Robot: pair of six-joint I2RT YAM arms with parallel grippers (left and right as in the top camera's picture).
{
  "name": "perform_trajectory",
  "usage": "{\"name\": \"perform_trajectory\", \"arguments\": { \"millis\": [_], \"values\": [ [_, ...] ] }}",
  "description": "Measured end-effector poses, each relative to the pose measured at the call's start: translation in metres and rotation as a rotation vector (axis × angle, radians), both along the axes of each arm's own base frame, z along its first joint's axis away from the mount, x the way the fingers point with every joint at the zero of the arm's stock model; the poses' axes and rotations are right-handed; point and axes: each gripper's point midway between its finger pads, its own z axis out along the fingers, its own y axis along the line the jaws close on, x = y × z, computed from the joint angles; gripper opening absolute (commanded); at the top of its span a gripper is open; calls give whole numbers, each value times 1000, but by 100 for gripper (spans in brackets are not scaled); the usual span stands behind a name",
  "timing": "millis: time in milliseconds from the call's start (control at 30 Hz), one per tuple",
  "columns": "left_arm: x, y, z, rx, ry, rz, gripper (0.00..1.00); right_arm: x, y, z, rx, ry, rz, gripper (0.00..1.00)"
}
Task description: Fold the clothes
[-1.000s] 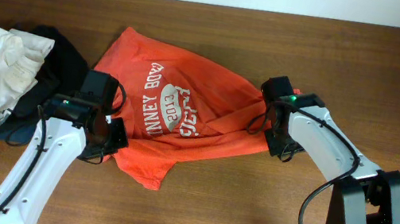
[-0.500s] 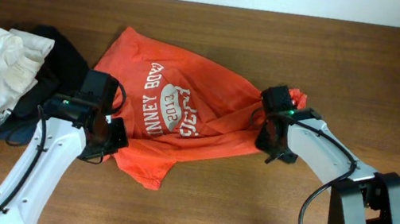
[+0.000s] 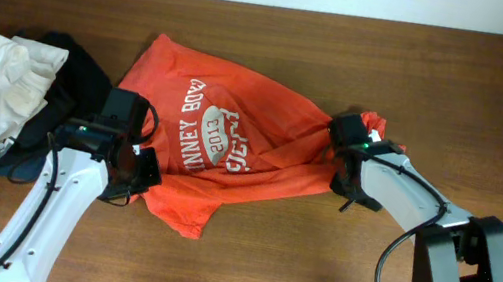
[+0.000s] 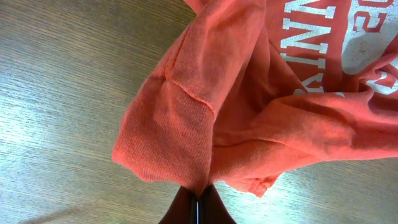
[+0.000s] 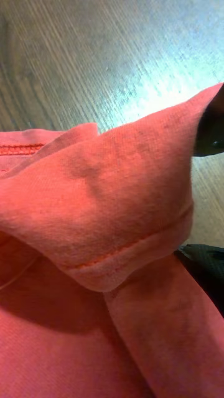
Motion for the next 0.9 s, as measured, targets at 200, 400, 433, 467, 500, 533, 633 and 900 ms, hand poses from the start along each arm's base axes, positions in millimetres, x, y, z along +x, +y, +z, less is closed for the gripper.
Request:
{"name": "perform_trajectory", "arguments": {
  "millis": [200,400,433,467,500,533,633,900],
  "values": [
    [0,0,0,0,0,0,1,17,8,-12,51,-115,3,41],
    [0,0,0,0,0,0,1,22,-8,-6,-26,-147,-18,4],
    [0,0,0,0,0,0,1,23,-13,-6,-32,-151,-29,4],
    [0,0,0,0,0,0,1,21,-17,-6,-35,-144,-41,4],
    [0,0,0,0,0,0,1,18,-19,-7,-39,-128,-42,4],
    [0,0,0,0,0,0,1,13,-20,-8,-39,-103,-43,4],
    [2,0,0,-1,-6,0,1,-20,-14,-7,14,55,-37,4],
    [4,-1,0,-2,-16,0,1,-45,-38,51,61,128,-91,4]
  ]
}}
